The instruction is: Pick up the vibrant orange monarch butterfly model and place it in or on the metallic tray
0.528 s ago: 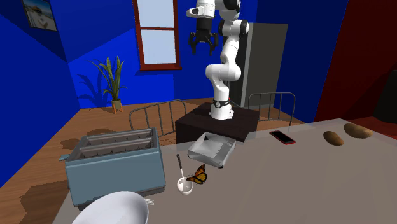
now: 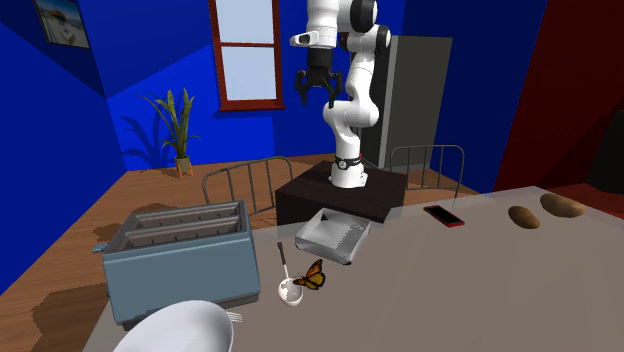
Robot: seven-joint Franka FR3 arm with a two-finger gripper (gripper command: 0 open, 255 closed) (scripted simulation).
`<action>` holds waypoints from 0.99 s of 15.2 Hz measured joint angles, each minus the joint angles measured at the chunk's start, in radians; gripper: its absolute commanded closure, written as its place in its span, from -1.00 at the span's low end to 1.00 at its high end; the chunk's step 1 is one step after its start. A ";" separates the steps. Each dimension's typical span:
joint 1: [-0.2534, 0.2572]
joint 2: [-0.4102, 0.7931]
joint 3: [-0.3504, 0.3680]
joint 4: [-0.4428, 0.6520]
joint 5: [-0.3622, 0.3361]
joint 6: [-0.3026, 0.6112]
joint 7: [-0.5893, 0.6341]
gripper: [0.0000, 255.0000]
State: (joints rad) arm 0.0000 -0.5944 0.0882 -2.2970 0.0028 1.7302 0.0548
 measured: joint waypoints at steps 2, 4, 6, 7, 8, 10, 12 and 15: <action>0.000 0.056 0.013 -0.007 0.004 0.052 0.020 -1.00; 0.003 0.124 0.033 0.001 0.009 0.101 0.048 -1.00; 0.001 0.192 0.043 0.009 0.007 0.150 0.064 -1.00; 0.001 0.227 0.049 0.019 0.007 0.169 0.076 -1.00; 0.002 0.262 0.057 0.029 0.006 0.189 0.089 -1.00; 0.005 0.322 0.070 0.037 0.004 0.230 0.113 -1.00; 0.006 0.401 0.083 0.062 -0.003 0.272 0.139 -1.00; 0.009 0.515 0.097 0.114 -0.016 0.318 0.175 -1.00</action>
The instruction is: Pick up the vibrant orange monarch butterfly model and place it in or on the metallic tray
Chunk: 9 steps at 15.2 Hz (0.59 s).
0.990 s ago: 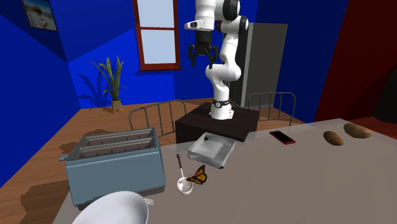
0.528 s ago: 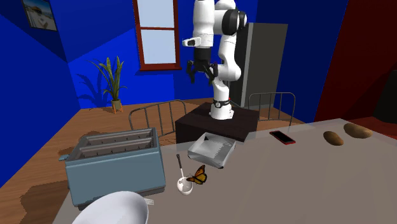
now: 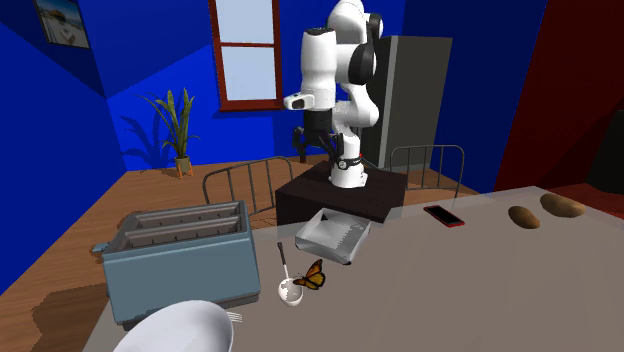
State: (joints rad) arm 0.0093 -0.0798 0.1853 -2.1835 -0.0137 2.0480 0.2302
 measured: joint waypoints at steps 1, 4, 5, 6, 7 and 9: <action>0.001 0.039 0.003 0.020 -0.006 0.013 0.011 -1.00; 0.008 0.146 0.010 0.060 -0.023 0.061 0.046 -1.00; 0.011 0.176 0.012 0.072 -0.027 0.072 0.057 -1.00; 0.015 0.215 0.013 0.097 -0.034 0.082 0.069 -1.00; 0.022 0.262 0.015 0.131 -0.043 0.088 0.084 -1.00; 0.032 0.342 0.015 0.187 -0.055 0.100 0.107 -1.00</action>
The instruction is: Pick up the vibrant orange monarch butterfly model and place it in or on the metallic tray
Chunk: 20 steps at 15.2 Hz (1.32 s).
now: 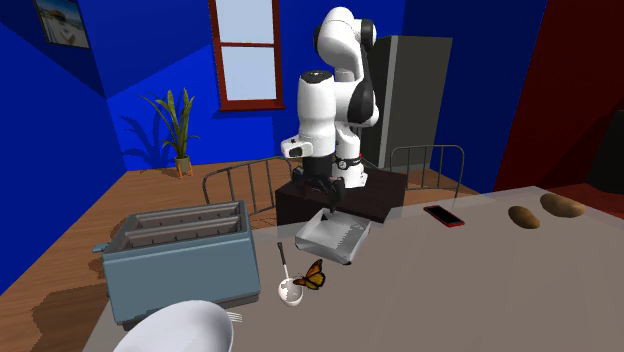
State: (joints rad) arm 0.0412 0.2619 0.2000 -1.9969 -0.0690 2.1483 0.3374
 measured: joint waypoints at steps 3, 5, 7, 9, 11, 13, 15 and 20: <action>0.016 0.120 -0.005 0.089 -0.018 0.014 0.027 -1.00; 0.026 0.194 -0.009 0.150 -0.026 0.015 0.041 -1.00; 0.036 0.275 -0.016 0.219 -0.033 0.016 0.051 -1.00; 0.051 0.355 -0.021 0.288 -0.039 0.017 0.066 -1.00; 0.063 0.426 -0.025 0.354 -0.043 0.013 0.076 -1.00; 0.067 0.458 -0.028 0.381 -0.045 0.015 0.078 -1.00; 0.068 0.479 -0.030 0.384 -0.048 0.032 0.078 -1.00; 0.071 0.515 -0.035 0.380 -0.053 0.071 0.082 -1.00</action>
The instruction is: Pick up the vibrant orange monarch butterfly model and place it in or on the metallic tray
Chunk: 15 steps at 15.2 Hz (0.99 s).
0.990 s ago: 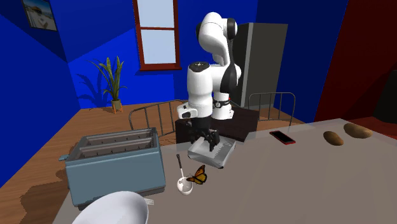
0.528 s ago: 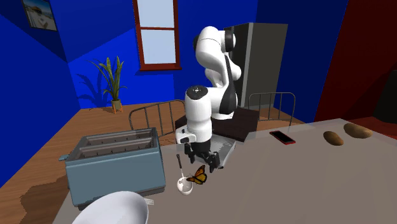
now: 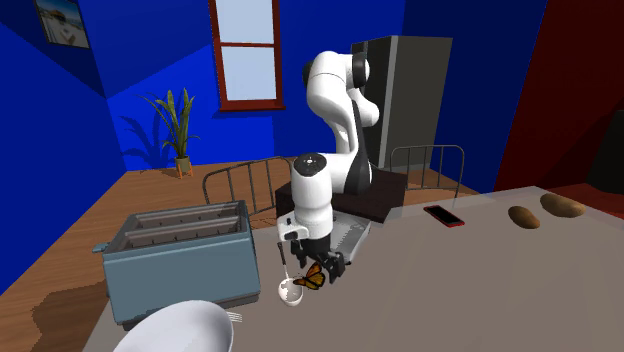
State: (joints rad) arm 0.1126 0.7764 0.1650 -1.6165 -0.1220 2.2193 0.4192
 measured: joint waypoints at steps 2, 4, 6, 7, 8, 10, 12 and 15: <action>0.000 0.002 0.000 0.000 0.000 0.002 0.000 -1.00; 0.000 0.002 0.000 -0.001 0.000 0.003 0.000 -1.00; 0.000 0.002 0.000 -0.001 0.000 0.003 0.000 1.00; 0.000 0.002 0.000 -0.001 0.000 0.003 0.000 1.00; 0.000 0.002 0.000 -0.001 0.000 0.003 0.000 1.00; 0.000 0.002 0.000 -0.001 0.000 0.003 0.000 1.00; 0.000 0.002 0.000 -0.001 0.000 0.003 0.000 1.00; 0.000 0.002 0.000 -0.001 0.000 0.003 0.000 1.00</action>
State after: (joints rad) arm 0.1130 0.7784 0.1648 -1.6171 -0.1224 2.2223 0.4197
